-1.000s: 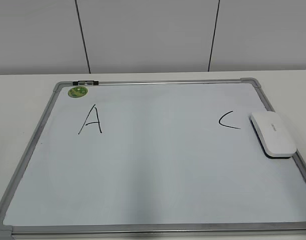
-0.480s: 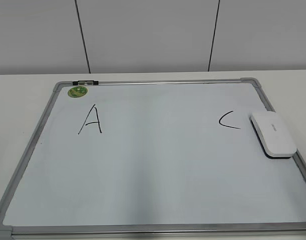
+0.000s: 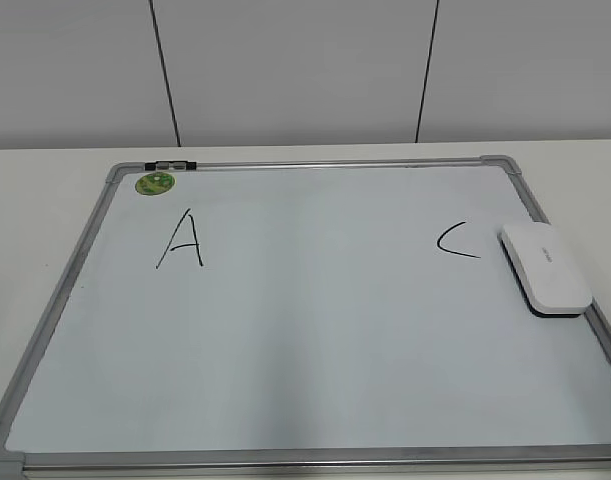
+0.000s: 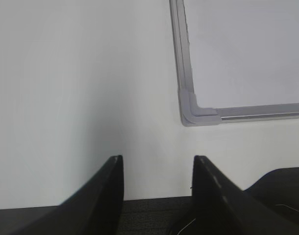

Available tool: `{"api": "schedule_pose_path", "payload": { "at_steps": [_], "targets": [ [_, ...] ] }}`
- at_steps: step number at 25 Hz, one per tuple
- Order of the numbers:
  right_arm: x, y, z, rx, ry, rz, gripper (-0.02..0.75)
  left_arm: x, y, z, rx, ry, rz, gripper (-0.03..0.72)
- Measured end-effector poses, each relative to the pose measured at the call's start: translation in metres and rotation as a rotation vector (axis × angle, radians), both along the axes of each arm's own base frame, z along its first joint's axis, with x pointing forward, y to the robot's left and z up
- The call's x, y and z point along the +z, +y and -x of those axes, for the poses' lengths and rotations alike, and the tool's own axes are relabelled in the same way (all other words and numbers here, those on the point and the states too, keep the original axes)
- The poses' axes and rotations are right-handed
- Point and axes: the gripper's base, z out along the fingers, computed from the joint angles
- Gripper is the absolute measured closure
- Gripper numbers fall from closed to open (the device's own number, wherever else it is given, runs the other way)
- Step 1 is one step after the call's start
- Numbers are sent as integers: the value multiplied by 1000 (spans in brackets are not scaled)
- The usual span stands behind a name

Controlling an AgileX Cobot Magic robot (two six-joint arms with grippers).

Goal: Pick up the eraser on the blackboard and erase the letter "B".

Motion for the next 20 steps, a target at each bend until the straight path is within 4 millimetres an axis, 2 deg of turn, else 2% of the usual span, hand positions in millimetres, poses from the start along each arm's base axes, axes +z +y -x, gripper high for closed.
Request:
{"api": "schedule_pose_path", "payload": {
  "at_steps": [7, 20],
  "targets": [
    [0, 0, 0, 0, 0, 0, 164, 0, 0, 0, 0, 0, 0, 344],
    [0, 0, 0, 0, 0, 0, 164, 0, 0, 0, 0, -4, 0, 405]
  ]
}}
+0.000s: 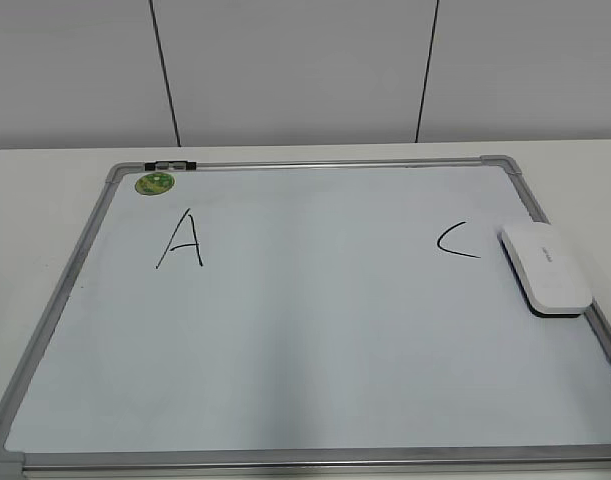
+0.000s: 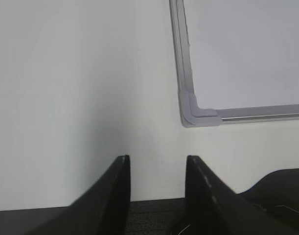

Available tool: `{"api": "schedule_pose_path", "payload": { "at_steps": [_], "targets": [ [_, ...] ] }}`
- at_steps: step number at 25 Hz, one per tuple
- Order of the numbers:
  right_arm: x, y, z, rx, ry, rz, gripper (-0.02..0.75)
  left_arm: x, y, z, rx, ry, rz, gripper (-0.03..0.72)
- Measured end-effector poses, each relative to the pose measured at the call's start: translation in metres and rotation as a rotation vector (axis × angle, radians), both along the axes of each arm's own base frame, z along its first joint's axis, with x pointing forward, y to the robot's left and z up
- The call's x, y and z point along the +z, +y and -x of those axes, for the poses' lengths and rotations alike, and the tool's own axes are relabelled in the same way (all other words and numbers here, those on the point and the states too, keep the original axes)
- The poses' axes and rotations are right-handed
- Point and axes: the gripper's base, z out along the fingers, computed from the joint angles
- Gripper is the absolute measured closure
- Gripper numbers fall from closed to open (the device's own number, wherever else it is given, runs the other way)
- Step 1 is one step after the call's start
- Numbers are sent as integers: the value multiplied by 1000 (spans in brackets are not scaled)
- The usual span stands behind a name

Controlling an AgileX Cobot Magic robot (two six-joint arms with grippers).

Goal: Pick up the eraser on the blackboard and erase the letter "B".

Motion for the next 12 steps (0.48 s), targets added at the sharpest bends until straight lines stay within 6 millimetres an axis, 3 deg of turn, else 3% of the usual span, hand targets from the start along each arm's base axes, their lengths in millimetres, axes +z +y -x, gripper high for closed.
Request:
{"api": "schedule_pose_path", "payload": {
  "at_steps": [5, 12],
  "targets": [
    [1, 0, 1, 0, -7, -2, 164, 3, 1, 10, 0, -65, 5, 405],
    [10, -8, 24, -59, -177, -36, 164, 7, 2, 33, 2, -215, 15, 407]
  ]
}}
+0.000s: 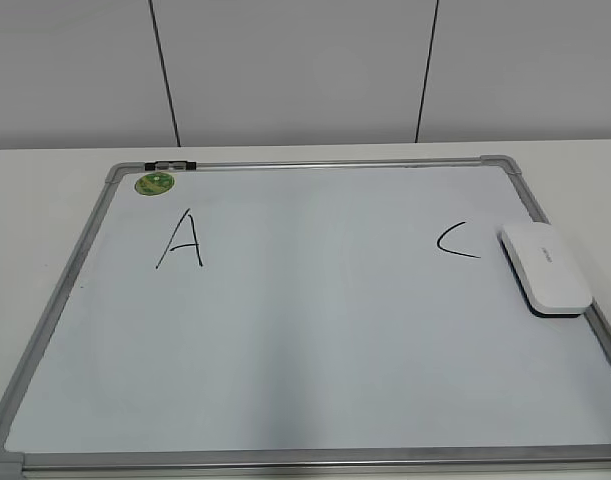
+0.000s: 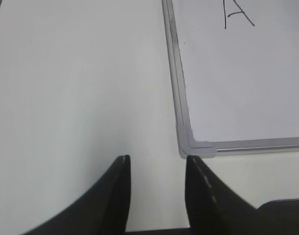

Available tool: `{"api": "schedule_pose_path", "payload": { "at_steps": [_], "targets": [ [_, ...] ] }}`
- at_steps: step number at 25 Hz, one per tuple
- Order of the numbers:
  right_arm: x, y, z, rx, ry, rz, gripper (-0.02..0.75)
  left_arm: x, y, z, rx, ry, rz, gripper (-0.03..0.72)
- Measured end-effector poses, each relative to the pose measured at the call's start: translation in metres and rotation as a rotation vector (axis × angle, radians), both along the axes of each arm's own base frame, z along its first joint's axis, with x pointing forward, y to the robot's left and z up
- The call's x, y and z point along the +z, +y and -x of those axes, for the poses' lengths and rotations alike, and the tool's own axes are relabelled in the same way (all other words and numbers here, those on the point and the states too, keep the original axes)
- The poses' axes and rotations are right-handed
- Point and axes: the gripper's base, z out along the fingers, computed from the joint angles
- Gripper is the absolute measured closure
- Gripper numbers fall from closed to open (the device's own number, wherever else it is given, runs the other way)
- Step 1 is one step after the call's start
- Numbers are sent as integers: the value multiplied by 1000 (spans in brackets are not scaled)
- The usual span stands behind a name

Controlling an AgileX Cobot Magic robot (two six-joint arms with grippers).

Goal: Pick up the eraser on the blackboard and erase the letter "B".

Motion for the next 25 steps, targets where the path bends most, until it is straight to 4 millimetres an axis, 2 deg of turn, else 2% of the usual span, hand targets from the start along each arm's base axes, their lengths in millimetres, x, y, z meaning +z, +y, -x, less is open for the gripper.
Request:
{"api": "schedule_pose_path", "payload": {
  "at_steps": [6, 14, 25],
  "targets": [
    [5, -6, 26, -106, -173, -20, 164, 1, 1, 11, 45, -71, 3, 417],
    [6, -8, 51, -135, -333, -31, 164, 1, 1, 19, 50, -119, 4, 424],
    [5, -8, 54, -131, -356, -29, 164, 0, 1, 24, 51, -143, 5, 444]
  ]
}}
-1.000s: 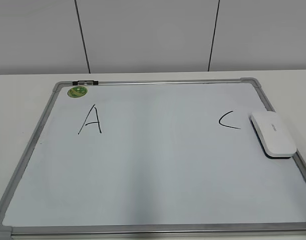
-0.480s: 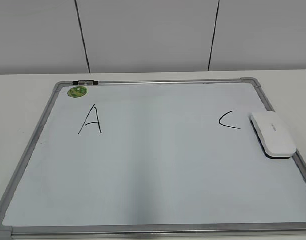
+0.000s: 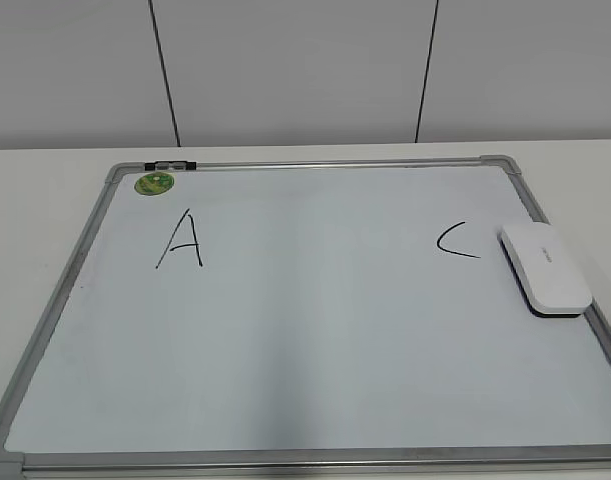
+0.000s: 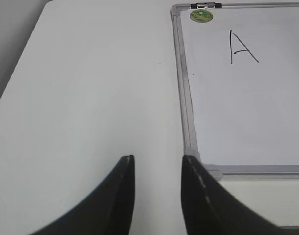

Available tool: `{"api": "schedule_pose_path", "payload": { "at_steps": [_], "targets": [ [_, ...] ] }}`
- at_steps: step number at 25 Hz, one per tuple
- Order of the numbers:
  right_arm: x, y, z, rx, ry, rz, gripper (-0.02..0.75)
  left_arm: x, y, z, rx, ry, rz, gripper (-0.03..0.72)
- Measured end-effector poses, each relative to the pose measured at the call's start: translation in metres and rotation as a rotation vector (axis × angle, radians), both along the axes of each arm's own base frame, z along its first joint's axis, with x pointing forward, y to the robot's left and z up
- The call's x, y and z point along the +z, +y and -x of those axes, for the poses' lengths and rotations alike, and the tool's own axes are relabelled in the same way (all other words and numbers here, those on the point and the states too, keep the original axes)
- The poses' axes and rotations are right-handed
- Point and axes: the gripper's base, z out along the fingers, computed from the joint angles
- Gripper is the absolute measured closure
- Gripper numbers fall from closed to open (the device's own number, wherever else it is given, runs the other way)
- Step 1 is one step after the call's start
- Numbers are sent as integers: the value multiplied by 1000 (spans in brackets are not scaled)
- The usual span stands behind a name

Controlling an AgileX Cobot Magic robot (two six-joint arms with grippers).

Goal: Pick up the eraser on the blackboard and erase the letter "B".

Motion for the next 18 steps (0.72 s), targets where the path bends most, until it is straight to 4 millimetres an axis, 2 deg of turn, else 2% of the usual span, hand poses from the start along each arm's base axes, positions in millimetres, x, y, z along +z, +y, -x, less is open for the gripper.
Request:
{"api": "schedule_pose_path", "payload": {
  "at_steps": [18],
  "targets": [
    [0, 0, 0, 0, 2, 0, 164, 0, 0, 0, 0, 0, 0, 447]
  ]
}}
